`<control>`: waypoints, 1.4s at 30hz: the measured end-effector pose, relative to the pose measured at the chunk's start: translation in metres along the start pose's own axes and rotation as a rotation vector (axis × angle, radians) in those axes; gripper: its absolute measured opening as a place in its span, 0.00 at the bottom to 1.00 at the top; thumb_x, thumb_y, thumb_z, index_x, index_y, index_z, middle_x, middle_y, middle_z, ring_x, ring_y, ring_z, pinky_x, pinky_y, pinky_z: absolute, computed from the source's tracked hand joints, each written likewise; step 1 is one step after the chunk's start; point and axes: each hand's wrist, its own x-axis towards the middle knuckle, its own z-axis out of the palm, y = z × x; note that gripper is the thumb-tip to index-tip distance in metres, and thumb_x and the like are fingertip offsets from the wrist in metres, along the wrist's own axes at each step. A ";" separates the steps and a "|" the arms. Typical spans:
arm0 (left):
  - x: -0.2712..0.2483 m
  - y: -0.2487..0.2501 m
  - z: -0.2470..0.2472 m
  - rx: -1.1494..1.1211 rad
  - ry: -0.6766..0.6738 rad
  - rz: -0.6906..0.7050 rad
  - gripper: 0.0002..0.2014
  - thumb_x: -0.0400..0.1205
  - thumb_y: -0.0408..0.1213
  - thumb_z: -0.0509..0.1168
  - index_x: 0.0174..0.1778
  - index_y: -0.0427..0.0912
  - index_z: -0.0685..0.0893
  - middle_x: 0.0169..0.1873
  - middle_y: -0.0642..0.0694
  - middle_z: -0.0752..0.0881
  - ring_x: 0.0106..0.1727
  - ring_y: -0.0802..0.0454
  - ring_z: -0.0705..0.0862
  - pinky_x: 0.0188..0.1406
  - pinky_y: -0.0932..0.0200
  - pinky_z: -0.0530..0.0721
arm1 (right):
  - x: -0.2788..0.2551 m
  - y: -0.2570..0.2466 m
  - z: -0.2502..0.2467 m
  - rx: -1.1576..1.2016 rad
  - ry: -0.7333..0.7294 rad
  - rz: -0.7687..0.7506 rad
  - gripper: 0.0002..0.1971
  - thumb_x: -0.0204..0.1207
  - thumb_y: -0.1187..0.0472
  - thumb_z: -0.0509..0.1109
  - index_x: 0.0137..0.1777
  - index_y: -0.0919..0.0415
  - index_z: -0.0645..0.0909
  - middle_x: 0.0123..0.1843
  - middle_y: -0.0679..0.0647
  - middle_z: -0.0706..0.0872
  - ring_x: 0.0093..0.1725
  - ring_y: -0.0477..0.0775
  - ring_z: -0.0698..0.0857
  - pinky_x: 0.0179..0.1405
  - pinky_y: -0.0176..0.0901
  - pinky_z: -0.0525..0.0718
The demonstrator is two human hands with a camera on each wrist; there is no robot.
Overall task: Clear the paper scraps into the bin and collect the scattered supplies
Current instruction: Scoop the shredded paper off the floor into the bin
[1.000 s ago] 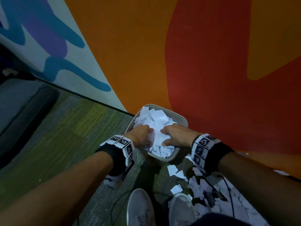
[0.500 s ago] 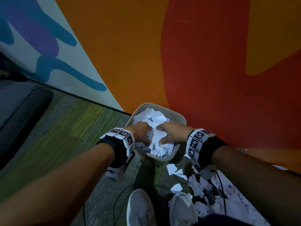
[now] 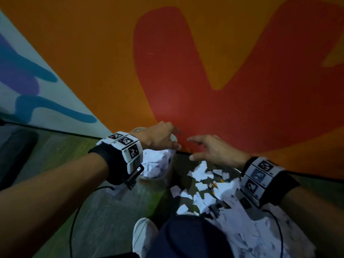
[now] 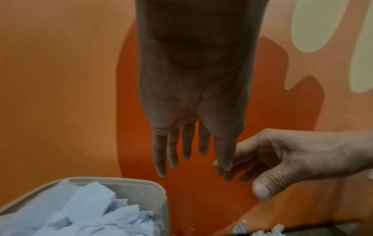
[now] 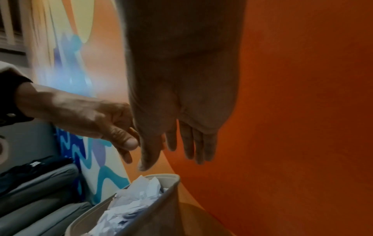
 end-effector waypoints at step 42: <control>0.124 0.163 0.374 -0.128 -0.111 0.483 0.23 0.75 0.23 0.67 0.65 0.44 0.80 0.65 0.40 0.73 0.63 0.37 0.75 0.51 0.42 0.83 | -0.192 0.274 0.204 0.413 0.432 0.829 0.28 0.70 0.54 0.80 0.71 0.54 0.82 0.64 0.58 0.87 0.62 0.59 0.85 0.59 0.41 0.79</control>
